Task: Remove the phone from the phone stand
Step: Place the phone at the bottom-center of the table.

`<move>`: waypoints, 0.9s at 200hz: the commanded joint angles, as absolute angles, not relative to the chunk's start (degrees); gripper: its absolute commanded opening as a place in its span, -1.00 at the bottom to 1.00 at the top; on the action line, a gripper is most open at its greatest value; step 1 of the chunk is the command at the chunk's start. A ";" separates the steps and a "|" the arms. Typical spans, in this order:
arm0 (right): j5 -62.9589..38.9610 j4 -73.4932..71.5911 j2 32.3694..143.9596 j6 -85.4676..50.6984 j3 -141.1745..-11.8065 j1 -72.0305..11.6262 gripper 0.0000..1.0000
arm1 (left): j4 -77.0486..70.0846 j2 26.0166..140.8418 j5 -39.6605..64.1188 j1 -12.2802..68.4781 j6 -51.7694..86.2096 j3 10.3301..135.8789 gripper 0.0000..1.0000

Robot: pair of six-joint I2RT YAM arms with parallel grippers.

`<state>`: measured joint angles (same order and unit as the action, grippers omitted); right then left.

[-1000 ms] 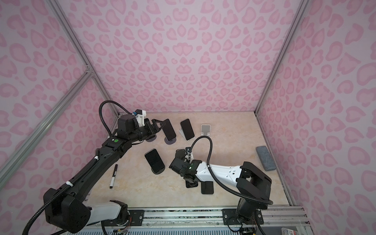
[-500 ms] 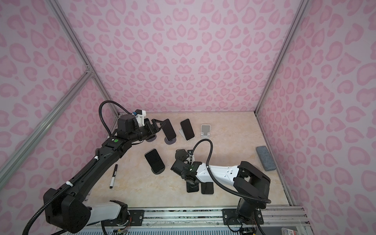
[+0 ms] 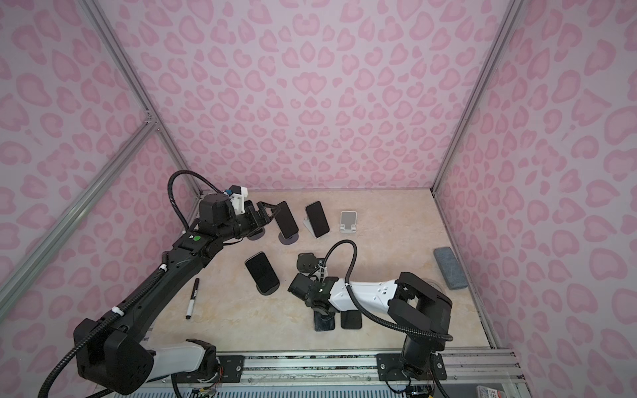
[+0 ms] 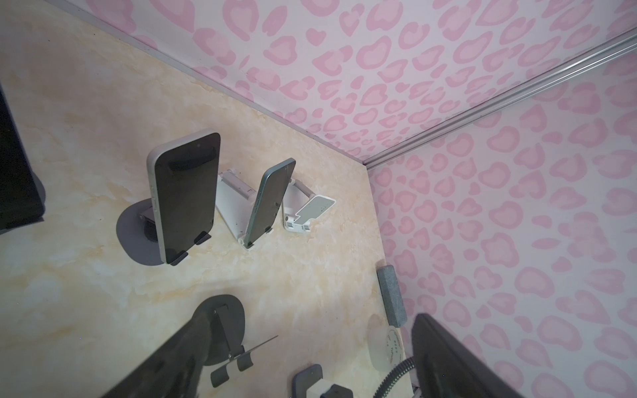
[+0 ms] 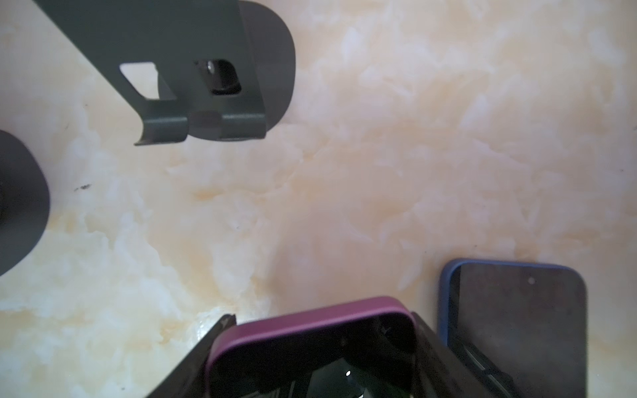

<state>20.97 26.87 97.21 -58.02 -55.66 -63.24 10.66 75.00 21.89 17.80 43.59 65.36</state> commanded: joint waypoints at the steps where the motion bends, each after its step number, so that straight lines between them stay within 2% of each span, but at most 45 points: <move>1: 21.38 26.19 98.02 -60.06 -55.38 -63.54 0.41 | 9.44 75.15 22.50 17.76 43.86 65.32 0.88; 73: 26.05 27.95 98.85 -63.54 -54.28 -64.43 0.42 | 8.77 74.88 23.37 17.76 44.38 65.21 0.89; 139: 33.19 34.21 105.83 -67.27 -60.03 -65.55 0.47 | 8.64 74.79 23.67 17.76 44.59 65.29 0.89; 180: 33.16 35.96 107.96 -68.15 -60.97 -65.89 0.52 | 8.69 74.39 23.69 17.76 44.56 65.30 0.89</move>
